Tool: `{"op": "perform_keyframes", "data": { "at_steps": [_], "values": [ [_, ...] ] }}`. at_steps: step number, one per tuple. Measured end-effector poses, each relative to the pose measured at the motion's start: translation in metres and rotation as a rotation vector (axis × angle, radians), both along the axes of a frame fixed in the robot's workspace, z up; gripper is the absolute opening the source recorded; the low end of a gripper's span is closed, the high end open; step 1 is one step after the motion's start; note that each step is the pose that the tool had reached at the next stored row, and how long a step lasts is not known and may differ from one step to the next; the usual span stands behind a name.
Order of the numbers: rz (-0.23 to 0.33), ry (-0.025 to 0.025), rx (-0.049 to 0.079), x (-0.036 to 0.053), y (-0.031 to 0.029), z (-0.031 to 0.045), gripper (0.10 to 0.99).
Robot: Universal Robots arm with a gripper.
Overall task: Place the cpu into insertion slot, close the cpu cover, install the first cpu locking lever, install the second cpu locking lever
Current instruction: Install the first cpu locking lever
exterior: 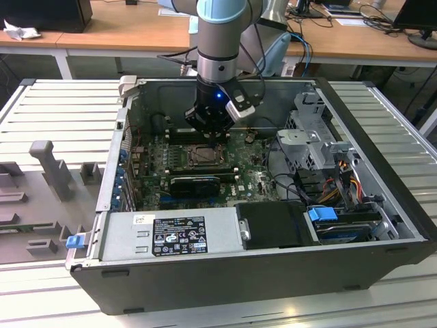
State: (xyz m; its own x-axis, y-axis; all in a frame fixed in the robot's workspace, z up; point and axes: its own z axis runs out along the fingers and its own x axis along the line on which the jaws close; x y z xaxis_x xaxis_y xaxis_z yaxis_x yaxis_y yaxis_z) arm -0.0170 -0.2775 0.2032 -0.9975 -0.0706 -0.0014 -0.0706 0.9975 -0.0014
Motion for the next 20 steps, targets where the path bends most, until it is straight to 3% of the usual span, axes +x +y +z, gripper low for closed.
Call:
{"op": "perform_keyframes", "data": {
  "at_steps": [1,3,5,6,9,11,13,15,17,20],
  "values": [
    [0.0,-0.0016,0.002,0.0002,0.0002,0.0006,0.106],
    [0.0,-0.0001,0.008,0.0,0.0,0.0066,0.106],
    [0.0,-0.0008,0.021,-0.0009,-0.0001,0.0113,0.106],
    [0.0,-0.0018,0.029,-0.0017,-0.0001,0.0119,0.106],
    [0.0,-0.004,0.069,-0.0047,0.0,0.0126,0.106],
    [0.0,-0.0063,0.085,-0.0065,-0.0004,0.0134,0.106],
    [0.0,-0.0069,0.088,-0.0067,-0.0015,0.0149,0.106],
    [0.0,-0.0077,0.089,-0.0071,-0.0019,0.0219,0.106],
    [0.0,-0.0122,0.092,-0.0109,-0.0019,0.0299,0.106],
    [0.001,-0.0146,0.096,-0.0146,-0.003,0.0307,0.106]
  ]
}}
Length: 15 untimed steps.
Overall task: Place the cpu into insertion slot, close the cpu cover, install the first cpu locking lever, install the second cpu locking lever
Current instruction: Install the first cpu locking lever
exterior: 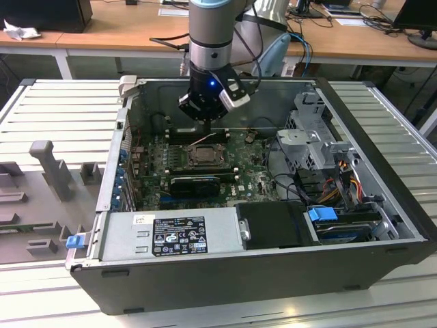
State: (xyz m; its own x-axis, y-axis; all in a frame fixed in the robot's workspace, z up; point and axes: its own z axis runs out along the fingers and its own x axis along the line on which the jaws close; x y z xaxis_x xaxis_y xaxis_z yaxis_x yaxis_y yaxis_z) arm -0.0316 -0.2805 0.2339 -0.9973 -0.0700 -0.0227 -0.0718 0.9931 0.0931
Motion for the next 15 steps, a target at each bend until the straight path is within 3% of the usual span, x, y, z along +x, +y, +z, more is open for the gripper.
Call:
{"op": "perform_keyframes", "data": {
  "at_steps": [15],
  "values": [
    [0.002,0.0,0.0,0.0076,-0.0042,-0.0151,0.106]
  ]
}}
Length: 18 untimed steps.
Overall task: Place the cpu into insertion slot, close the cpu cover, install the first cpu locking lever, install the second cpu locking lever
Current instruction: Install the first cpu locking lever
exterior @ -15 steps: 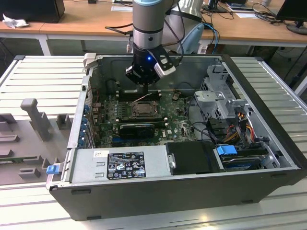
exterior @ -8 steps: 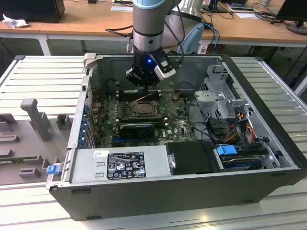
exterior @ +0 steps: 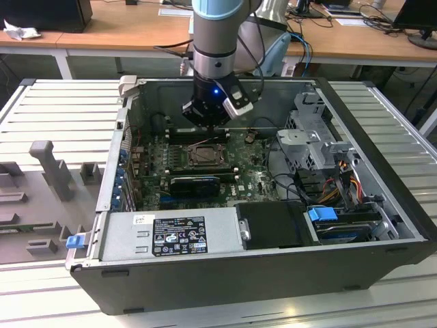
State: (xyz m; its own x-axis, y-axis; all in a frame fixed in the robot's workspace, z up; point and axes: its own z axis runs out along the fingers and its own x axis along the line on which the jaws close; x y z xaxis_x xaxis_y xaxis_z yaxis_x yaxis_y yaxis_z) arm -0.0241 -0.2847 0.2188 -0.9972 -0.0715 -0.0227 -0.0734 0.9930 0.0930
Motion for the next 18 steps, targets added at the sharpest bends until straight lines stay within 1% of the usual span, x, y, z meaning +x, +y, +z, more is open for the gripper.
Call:
{"op": "perform_keyframes", "data": {
  "at_steps": [7,14,18],
  "values": [
    [0.0,0.0,0.0,0.0022,-0.0002,-0.009,0.106],
    [0.0,0.0,-0.002,0.0031,-0.0002,-0.0124,0.106],
    [0.0,0.0,-0.008,0.0033,-0.0002,-0.0141,0.106]
  ]
}}
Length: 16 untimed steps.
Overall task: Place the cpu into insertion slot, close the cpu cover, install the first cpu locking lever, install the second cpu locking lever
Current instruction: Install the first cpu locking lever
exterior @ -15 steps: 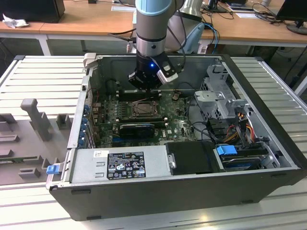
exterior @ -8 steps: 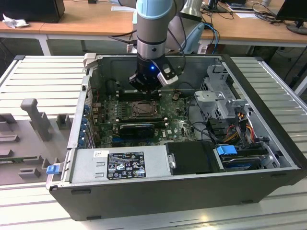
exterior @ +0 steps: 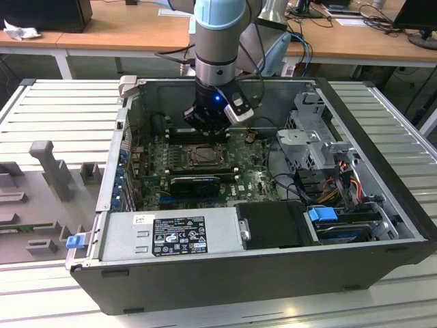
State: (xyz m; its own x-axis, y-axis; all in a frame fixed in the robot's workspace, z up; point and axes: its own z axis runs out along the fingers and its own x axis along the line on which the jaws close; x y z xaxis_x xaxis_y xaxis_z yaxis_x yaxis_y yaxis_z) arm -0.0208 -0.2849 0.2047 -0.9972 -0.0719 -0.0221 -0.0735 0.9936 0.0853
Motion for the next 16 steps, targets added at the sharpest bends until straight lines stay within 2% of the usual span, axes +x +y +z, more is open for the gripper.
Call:
{"op": "perform_keyframes", "data": {
  "at_steps": [5,8,12,16],
  "values": [
    [0.0,0.0,-0.013,0.0001,0.0,-0.0016,0.106],
    [0.0,0.0001,-0.015,0.0001,0.0,-0.003,0.106],
    [0.0,0.0003,-0.014,0.0003,-0.0001,-0.0037,0.106],
    [0.0,0.0,-0.004,0.0004,0.0,-0.0037,0.106]
  ]
}}
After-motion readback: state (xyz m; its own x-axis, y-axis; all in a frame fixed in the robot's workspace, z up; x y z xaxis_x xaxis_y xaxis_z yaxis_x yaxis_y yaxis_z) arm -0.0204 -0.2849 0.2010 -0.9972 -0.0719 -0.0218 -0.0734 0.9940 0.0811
